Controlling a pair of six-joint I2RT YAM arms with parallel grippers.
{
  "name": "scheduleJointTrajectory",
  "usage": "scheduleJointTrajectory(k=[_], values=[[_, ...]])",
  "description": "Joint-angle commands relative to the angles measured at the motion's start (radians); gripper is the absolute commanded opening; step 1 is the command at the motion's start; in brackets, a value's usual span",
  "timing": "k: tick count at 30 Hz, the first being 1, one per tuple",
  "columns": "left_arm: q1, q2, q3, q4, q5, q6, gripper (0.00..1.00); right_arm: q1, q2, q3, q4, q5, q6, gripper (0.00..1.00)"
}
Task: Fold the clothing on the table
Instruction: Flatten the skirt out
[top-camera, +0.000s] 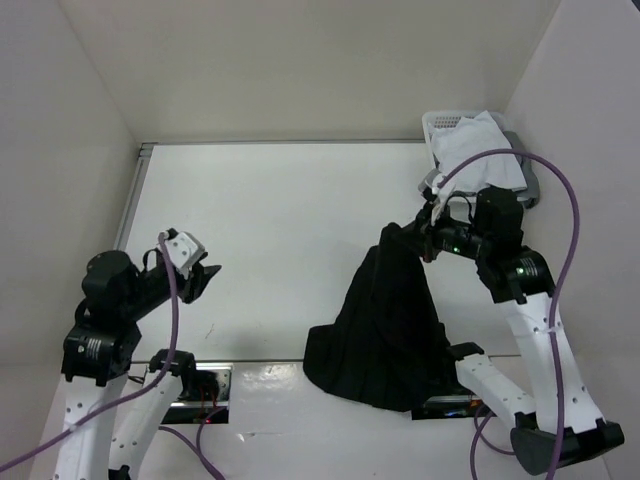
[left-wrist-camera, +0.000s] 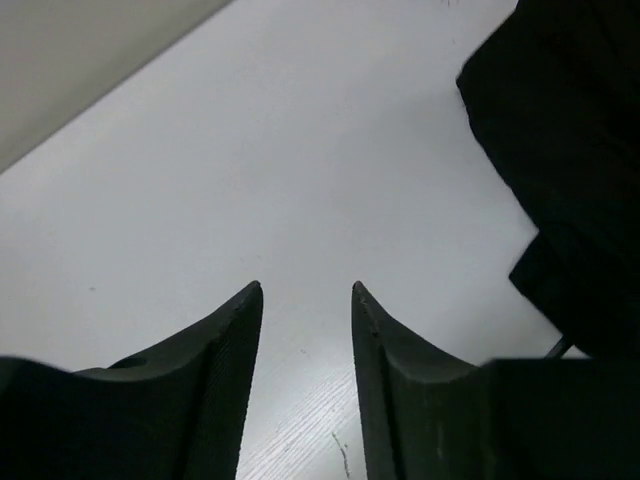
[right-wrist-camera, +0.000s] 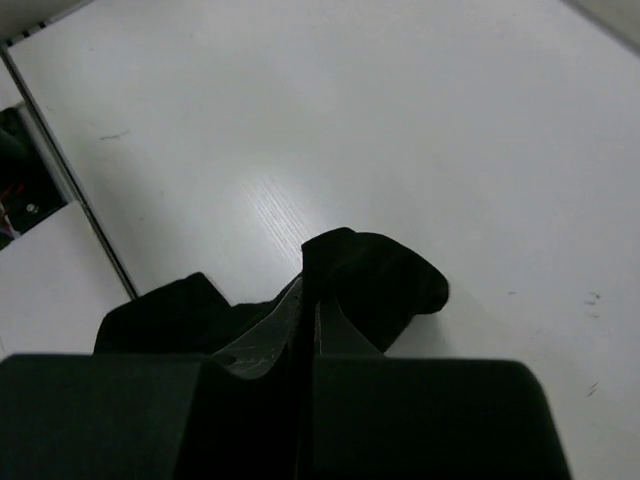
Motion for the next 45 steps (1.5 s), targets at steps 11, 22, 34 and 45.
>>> scheduleJointTrajectory(k=[11,22,34,45], values=[[-0.077,0.511,0.085,0.215,0.172,-0.093,1.0,0.001,0.099,-0.054,0.127,0.183,-0.04,0.0],[-0.315,1.068,0.26,0.389,0.192,-0.188,1.0,0.01,-0.007,-0.135,0.098,0.383,-0.049,0.0],[-0.37,1.424,0.309,0.622,0.284,-0.416,0.93,0.01,-0.025,-0.176,0.107,0.421,-0.04,0.0],[-0.418,1.606,0.412,0.676,0.312,-0.458,0.81,0.01,-0.035,-0.185,0.107,0.412,-0.04,0.0]])
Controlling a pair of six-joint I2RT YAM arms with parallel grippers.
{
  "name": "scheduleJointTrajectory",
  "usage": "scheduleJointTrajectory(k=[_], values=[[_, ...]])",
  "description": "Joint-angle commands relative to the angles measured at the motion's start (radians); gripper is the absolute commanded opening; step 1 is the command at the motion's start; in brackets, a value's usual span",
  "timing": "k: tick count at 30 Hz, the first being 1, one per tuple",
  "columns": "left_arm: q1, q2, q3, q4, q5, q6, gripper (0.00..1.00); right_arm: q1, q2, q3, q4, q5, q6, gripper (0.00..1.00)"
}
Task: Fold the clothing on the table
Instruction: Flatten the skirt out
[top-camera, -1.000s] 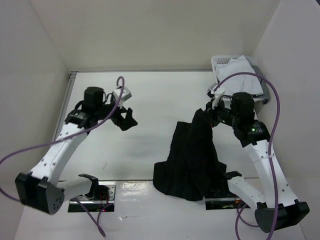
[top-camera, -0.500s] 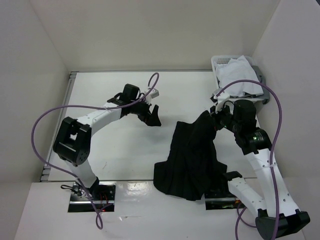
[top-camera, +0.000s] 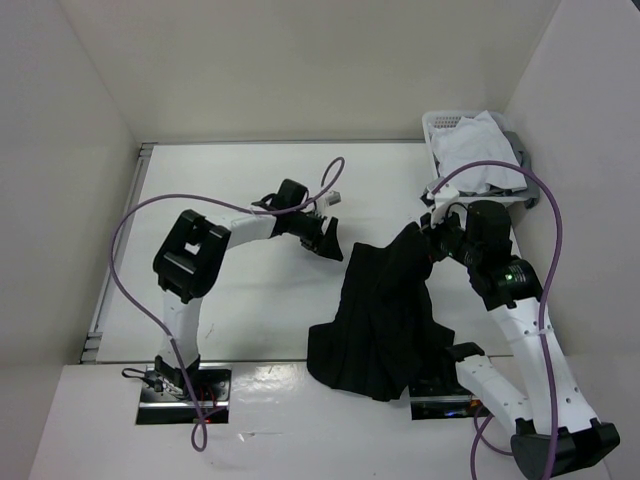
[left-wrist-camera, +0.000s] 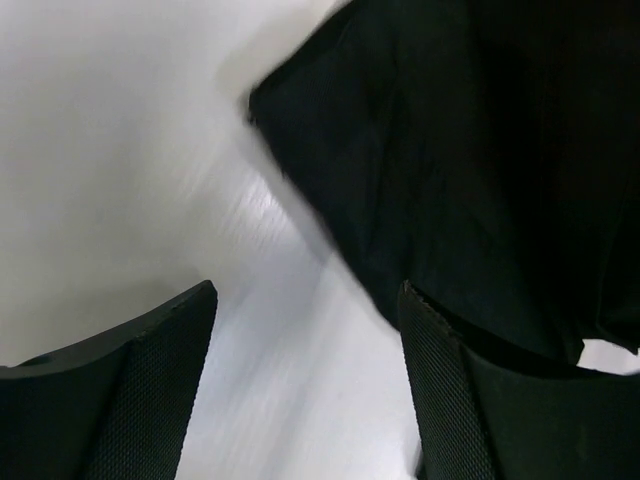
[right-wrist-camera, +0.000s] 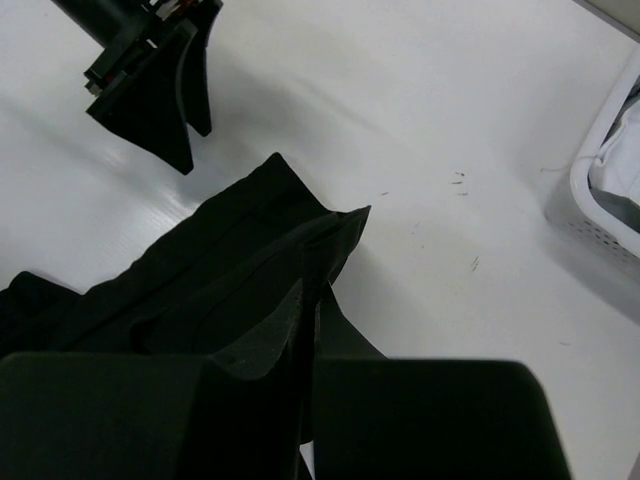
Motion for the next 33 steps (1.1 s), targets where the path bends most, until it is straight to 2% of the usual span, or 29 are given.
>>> scheduleJointTrajectory(k=[1,13,22,26,30,33], values=[[-0.01,0.043,0.071,0.065,0.049,-0.014,0.79,0.007,-0.023,-0.009,0.039,0.0,0.003,0.0],[-0.029,0.184,0.168,0.047,0.078,-0.023,0.72,-0.002,-0.023,-0.009,0.029,-0.018,0.003,0.0],[-0.058,0.3,0.306,-0.024,0.101,-0.012,0.64,-0.021,-0.032,-0.018,0.029,-0.037,0.003,0.0],[-0.076,0.343,0.341,-0.06,0.101,-0.003,0.56,-0.03,-0.032,-0.018,0.029,-0.037,0.003,0.0],[-0.085,0.353,0.351,-0.071,0.11,0.006,0.43,-0.03,-0.032,-0.018,0.029,-0.037,0.003,0.0],[-0.095,0.353,0.351,-0.08,0.11,0.006,0.24,-0.03,-0.032,-0.027,0.039,-0.037,0.003,0.0]])
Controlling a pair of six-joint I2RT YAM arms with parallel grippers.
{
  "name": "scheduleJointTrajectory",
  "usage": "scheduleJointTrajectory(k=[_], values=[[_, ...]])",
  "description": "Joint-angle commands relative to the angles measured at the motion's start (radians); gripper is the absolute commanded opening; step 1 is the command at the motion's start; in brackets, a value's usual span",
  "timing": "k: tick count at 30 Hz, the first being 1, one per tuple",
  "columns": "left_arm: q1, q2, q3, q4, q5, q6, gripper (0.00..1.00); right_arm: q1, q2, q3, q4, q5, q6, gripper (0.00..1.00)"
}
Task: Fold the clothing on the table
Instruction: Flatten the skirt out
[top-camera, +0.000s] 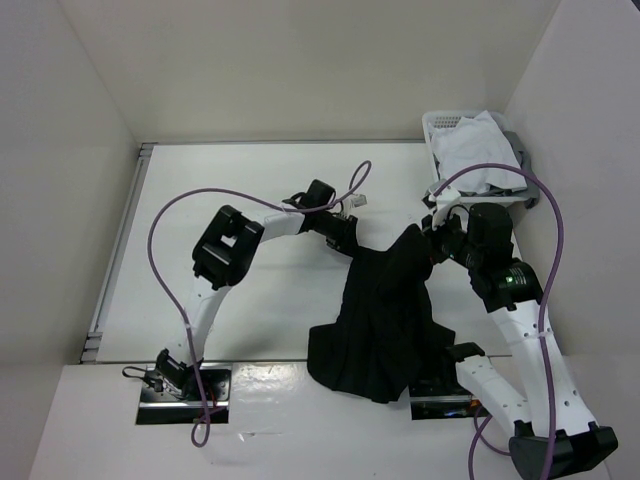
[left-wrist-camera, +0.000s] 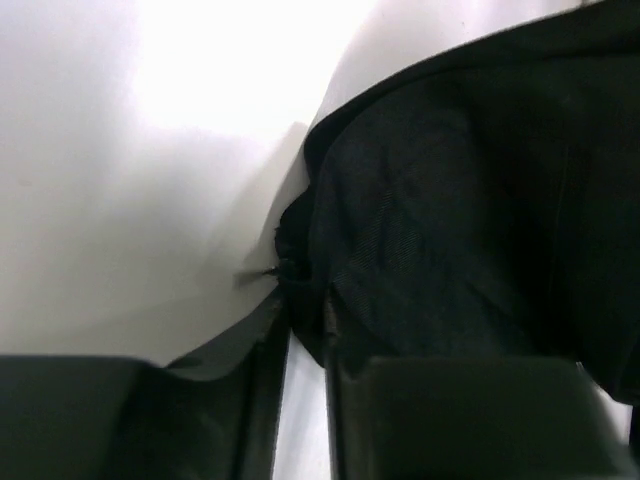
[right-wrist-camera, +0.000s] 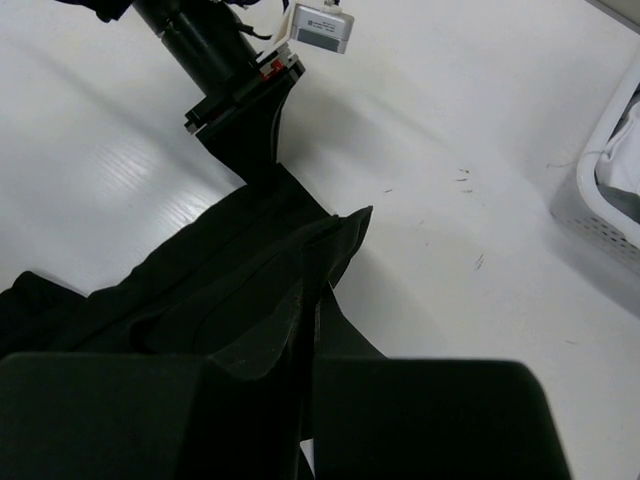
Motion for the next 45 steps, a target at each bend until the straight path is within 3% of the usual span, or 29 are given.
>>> scheduleJointTrajectory(k=[1,2,4,8,14,22,31,38,45], values=[[-0.016,0.04,0.003,-0.063,-0.006,0.027,0.19,-0.007,-0.015,-0.01,0.038,-0.012,0.003,0.0],[-0.016,0.021,-0.006,-0.074,-0.026,0.036,0.1,-0.007,-0.024,-0.01,0.038,-0.012,0.003,0.0],[-0.016,-0.05,-0.044,-0.083,-0.055,0.045,0.03,-0.007,-0.024,-0.01,0.038,-0.003,0.003,0.0],[0.005,-0.23,-0.138,-0.109,-0.156,0.09,0.01,-0.007,-0.024,0.009,0.038,-0.003,-0.006,0.0],[0.088,-0.503,-0.221,-0.194,-0.248,0.156,0.01,0.002,-0.004,0.044,0.038,-0.014,-0.015,0.0],[0.1,-0.873,-0.333,-0.263,-0.346,0.262,0.01,0.022,0.025,0.148,0.001,-0.063,-0.024,0.0],[0.091,-1.132,-0.378,-0.382,-0.348,0.38,0.01,0.022,0.025,0.234,-0.054,-0.144,-0.034,0.0],[0.091,-1.37,-0.376,-0.45,-0.477,0.417,0.01,0.022,0.016,0.311,-0.1,-0.222,-0.044,0.0],[0.125,-1.456,-0.324,-0.488,-0.547,0.437,0.01,0.022,0.05,0.423,-0.132,-0.271,-0.044,0.0]])
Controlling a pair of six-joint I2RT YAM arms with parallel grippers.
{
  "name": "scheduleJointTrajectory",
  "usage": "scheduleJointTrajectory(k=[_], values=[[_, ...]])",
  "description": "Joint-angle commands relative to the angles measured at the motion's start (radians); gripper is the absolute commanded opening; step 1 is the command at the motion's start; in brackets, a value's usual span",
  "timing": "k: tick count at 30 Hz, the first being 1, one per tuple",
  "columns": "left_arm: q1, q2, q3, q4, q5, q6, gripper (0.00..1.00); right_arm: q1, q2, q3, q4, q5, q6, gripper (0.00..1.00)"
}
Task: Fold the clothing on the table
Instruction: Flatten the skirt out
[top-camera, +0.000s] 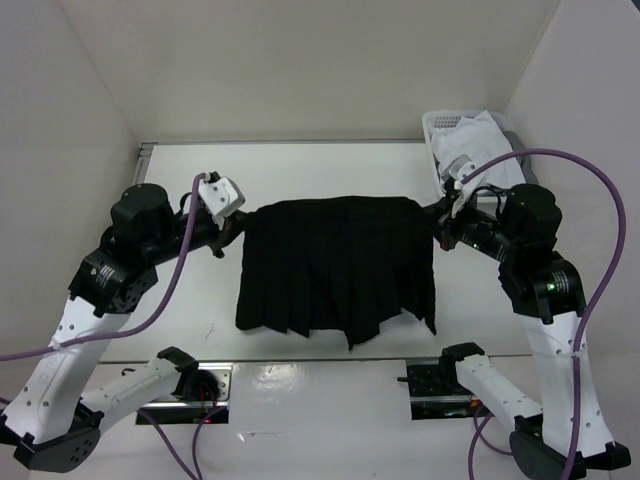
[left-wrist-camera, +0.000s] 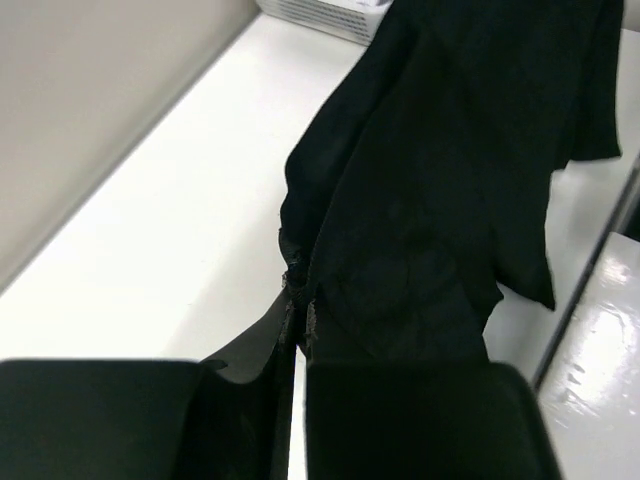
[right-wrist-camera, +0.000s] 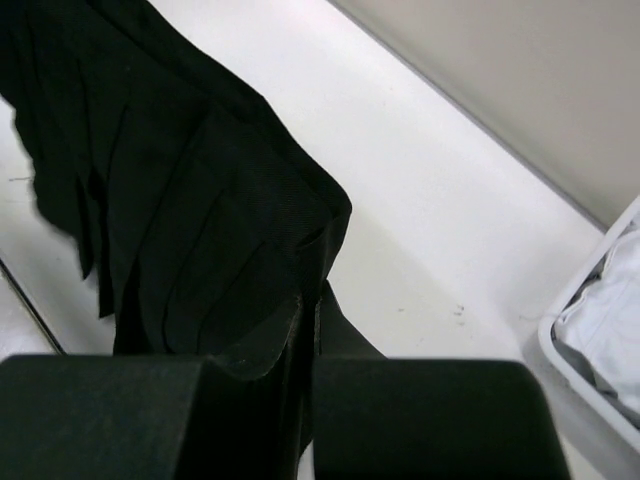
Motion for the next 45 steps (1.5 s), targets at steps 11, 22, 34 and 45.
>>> scheduleJointTrajectory(k=[11,22,34,45], values=[[0.078,-0.111,0.068,-0.061,-0.005,0.059,0.01,0.008,-0.011,0.096,-0.07,-0.144,-0.031,0.0],[0.167,-0.222,0.121,-0.113,0.094,0.07,0.01,-0.023,-0.077,0.125,-0.124,-0.263,-0.051,0.0],[0.187,-0.193,-0.005,-0.072,0.16,0.052,0.02,-0.032,-0.044,0.003,-0.03,-0.281,-0.042,0.0],[0.187,0.168,-0.246,0.221,0.121,0.022,0.03,0.063,0.315,-0.192,0.241,-0.021,-0.061,0.0]])
